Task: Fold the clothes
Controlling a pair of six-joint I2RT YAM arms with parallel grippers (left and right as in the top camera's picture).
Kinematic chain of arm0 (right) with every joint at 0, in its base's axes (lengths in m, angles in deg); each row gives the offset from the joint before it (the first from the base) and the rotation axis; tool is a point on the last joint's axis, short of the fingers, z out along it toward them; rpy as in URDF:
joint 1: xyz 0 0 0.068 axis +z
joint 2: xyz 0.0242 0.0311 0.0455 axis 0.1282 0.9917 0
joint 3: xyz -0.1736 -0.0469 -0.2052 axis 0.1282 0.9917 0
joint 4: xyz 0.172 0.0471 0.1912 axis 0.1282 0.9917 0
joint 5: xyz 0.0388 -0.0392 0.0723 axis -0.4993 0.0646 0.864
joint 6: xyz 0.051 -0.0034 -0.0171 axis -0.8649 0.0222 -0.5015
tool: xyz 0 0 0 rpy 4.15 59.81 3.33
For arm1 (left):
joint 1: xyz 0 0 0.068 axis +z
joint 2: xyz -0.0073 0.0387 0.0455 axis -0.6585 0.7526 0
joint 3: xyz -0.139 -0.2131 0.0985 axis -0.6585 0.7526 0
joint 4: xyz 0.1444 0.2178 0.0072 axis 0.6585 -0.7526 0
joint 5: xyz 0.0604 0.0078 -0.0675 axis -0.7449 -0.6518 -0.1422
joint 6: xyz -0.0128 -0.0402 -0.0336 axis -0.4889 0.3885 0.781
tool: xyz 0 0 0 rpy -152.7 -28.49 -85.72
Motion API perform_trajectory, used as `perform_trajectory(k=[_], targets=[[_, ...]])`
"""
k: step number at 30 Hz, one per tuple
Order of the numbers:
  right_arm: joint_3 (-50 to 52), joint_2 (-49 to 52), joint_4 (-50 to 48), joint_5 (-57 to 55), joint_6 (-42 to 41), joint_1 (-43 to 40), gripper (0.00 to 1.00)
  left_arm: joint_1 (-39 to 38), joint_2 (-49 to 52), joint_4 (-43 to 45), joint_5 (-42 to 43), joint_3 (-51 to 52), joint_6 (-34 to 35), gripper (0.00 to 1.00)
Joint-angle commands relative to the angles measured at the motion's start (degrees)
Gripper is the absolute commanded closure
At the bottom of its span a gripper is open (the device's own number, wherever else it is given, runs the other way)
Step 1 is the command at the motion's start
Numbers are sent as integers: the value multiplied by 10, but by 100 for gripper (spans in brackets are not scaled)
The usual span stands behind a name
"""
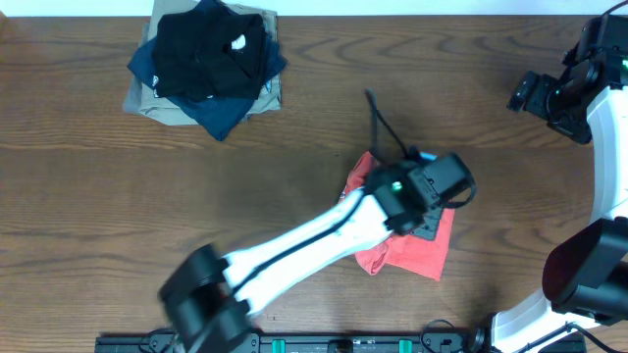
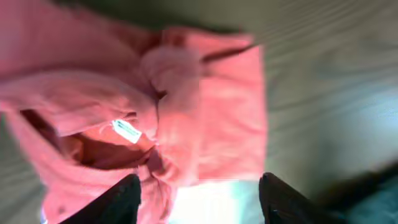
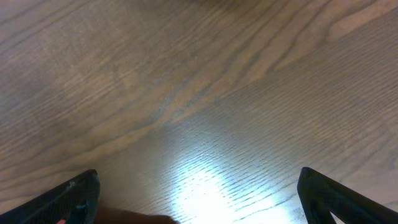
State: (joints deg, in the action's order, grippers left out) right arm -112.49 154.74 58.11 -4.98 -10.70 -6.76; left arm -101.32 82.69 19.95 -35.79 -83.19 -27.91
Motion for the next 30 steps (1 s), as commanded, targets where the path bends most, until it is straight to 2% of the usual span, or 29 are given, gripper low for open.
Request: perform_trajectory(k=[1,6,11,19,22,30], targets=[[-2,1,1,-5,3,-1,1,5,-29,-14,-21,-8,-23,34],[-2,1,1,-5,3,-1,1,43,-21,-49,-38,-5,7,28],[-2,1,1,-5,3,0,1,82,18,-27,54,5,14,28],[-2,1,1,-5,3,-1,1,88,93,32,130,5,22,28],[-2,1,1,-5,3,-1,1,89,106,32,133,5,43,28],[-2,1,1,-5,3,-1,1,90,110,56,133,5,43,29]])
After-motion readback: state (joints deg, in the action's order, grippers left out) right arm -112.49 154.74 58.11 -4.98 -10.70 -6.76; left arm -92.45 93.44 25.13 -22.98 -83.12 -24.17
